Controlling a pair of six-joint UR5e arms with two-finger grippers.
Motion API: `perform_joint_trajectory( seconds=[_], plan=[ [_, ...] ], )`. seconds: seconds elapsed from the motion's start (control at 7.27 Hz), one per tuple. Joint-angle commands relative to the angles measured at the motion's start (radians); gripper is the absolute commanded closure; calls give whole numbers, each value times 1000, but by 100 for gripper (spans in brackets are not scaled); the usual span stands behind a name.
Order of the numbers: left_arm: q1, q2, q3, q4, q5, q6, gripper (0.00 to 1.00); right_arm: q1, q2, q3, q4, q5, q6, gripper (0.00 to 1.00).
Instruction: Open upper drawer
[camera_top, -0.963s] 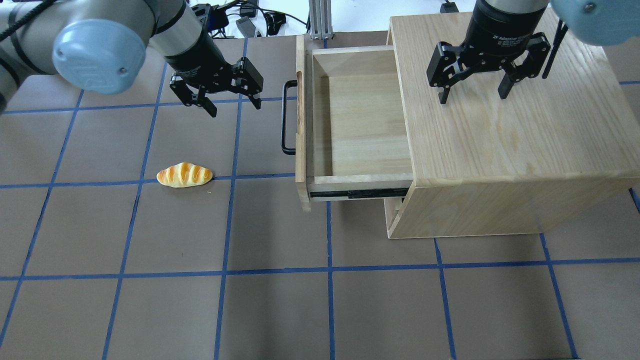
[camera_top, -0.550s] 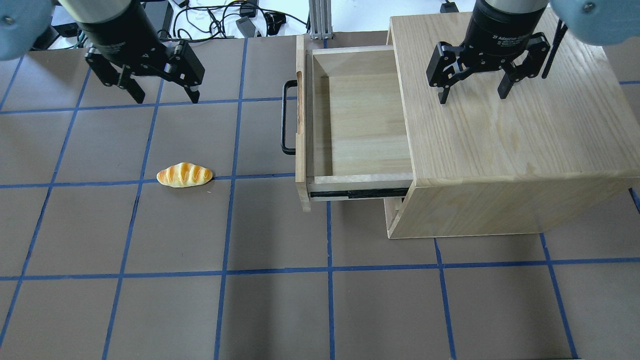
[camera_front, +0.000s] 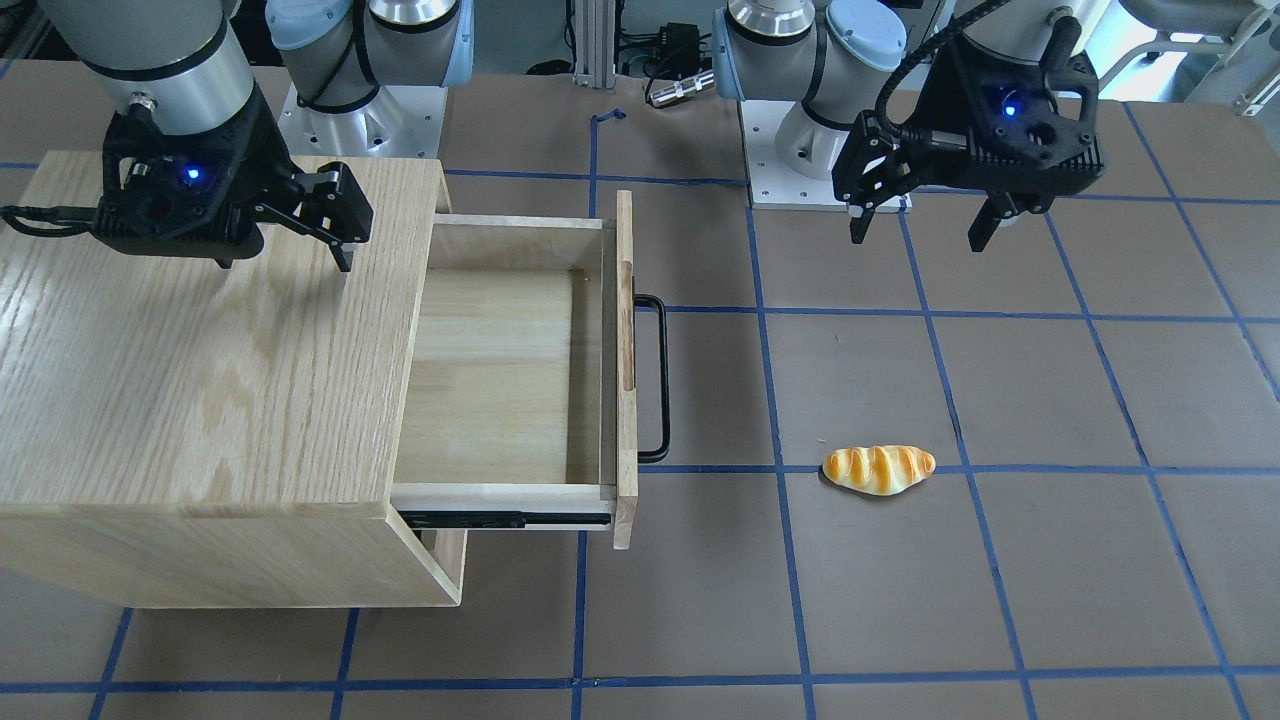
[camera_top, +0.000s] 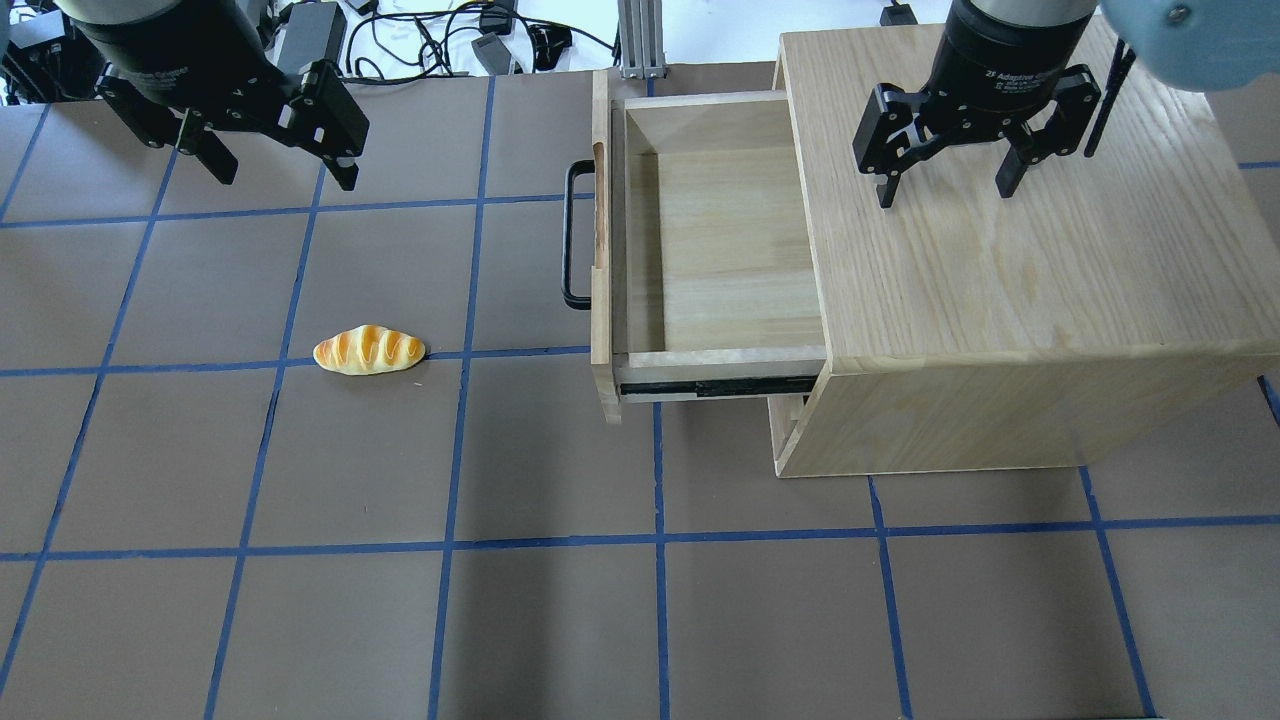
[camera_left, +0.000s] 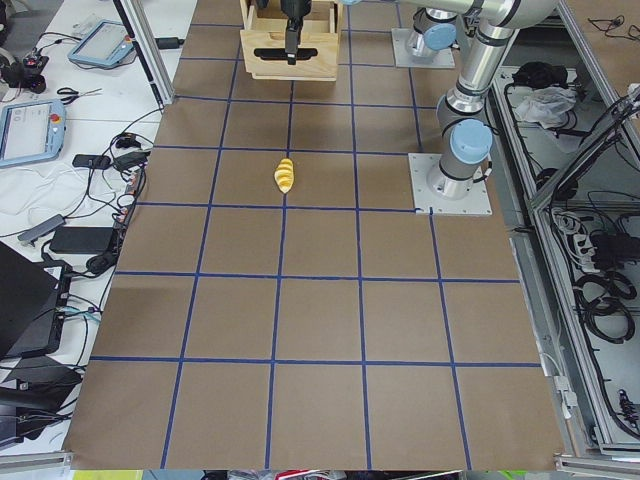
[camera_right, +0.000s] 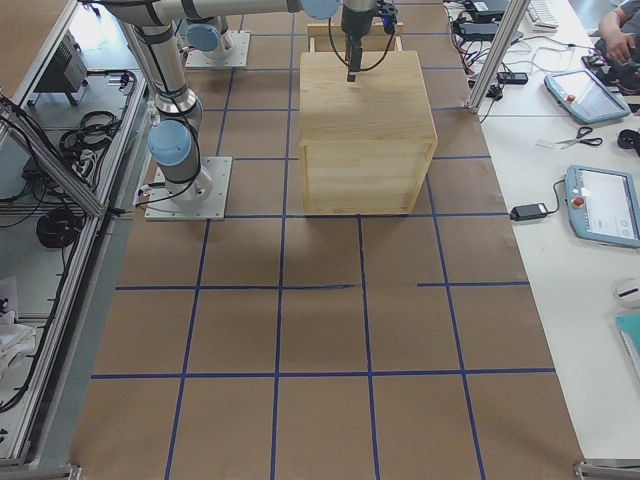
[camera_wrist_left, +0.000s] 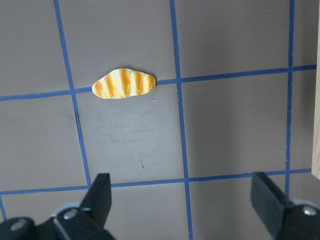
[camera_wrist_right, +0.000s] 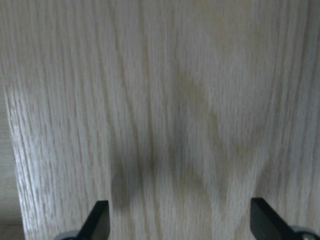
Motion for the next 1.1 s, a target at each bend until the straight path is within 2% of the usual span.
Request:
perform_joint_trajectory(
  seconds=[0.0, 0.96],
  plan=[
    [1, 3, -20, 50, 1, 4, 0, 0, 0, 0, 0, 0, 1, 0],
    [9, 5, -34, 67, -1, 2, 0, -1, 0, 0, 0, 0, 0, 0]
  ],
)
